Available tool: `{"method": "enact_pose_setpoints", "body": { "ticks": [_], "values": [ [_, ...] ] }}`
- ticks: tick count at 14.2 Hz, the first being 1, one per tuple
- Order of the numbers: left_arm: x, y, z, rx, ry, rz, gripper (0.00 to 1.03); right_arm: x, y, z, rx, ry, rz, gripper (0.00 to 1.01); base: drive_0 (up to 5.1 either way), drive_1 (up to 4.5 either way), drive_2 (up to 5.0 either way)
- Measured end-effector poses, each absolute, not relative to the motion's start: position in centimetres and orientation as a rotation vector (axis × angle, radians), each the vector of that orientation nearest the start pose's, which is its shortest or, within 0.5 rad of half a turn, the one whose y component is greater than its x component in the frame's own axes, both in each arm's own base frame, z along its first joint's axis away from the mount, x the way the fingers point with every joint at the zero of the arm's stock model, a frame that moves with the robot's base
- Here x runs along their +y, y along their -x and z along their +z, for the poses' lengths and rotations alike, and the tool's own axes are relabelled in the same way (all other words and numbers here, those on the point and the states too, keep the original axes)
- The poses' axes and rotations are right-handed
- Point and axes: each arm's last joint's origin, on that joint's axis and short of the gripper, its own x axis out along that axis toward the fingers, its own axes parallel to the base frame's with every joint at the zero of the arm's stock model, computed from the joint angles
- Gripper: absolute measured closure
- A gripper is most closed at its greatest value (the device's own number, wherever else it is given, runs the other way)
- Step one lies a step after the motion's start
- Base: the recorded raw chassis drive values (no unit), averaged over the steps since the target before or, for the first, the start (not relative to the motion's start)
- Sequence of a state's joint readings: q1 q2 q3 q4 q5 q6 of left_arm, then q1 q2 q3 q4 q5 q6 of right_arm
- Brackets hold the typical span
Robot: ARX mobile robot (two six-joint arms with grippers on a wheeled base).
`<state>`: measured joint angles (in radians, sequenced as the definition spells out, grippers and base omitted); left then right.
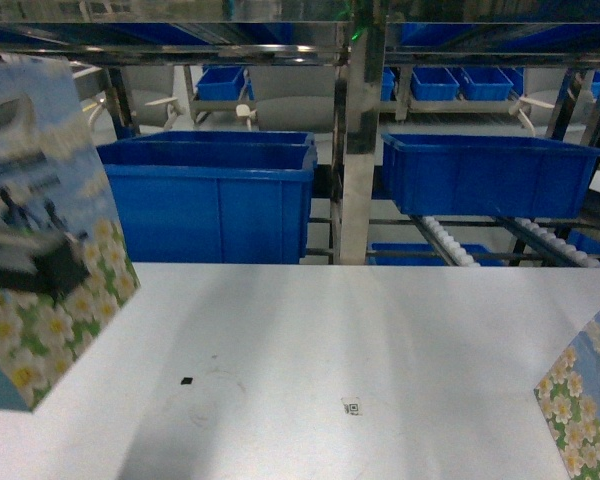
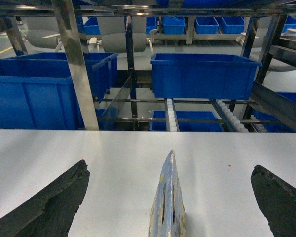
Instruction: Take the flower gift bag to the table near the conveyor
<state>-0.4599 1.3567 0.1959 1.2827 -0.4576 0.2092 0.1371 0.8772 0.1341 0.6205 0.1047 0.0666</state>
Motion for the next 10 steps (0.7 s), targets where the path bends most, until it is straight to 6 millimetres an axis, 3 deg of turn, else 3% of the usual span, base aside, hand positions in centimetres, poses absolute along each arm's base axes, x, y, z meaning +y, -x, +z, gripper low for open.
{"method": "enact_pose_setpoints", "body": {
  "ticks": [3, 6, 7, 9, 10],
  "values": [
    [-8.7, -21.5, 13.1, 0.083, -0.226, 0.012, 1.01, 2.0, -16.7, 17.3, 0.122, -0.052, 0.028, 0.03, 0.0, 0.0, 0.0],
    [-8.2, -22.9, 10.4, 0.193, -0.219, 0.04, 1.01, 2.0, -16.7, 17.3, 0.122, -0.052, 0.028, 0.03, 0.0, 0.0, 0.0],
    [-8.0, -23.7, 10.2, 0.198, -0.205, 0.047, 1.01, 2.0, -16.7, 17.3, 0.123, -0.052, 0.028, 0.03, 0.0, 0.0, 0.0],
    [-8.1, -27.4, 10.7, 0.141, -0.076, 0.075, 1.01, 2.0, -16.7, 17.3, 0.123, -0.052, 0.028, 0.03, 0.0, 0.0, 0.0],
    [-8.6, -28.1, 10.0, 0.152, -0.028, 0.091, 1.01, 2.0, -16.7, 17.3, 0.122, -0.052, 0.028, 0.03, 0.0, 0.0, 0.0]
  ]
}}
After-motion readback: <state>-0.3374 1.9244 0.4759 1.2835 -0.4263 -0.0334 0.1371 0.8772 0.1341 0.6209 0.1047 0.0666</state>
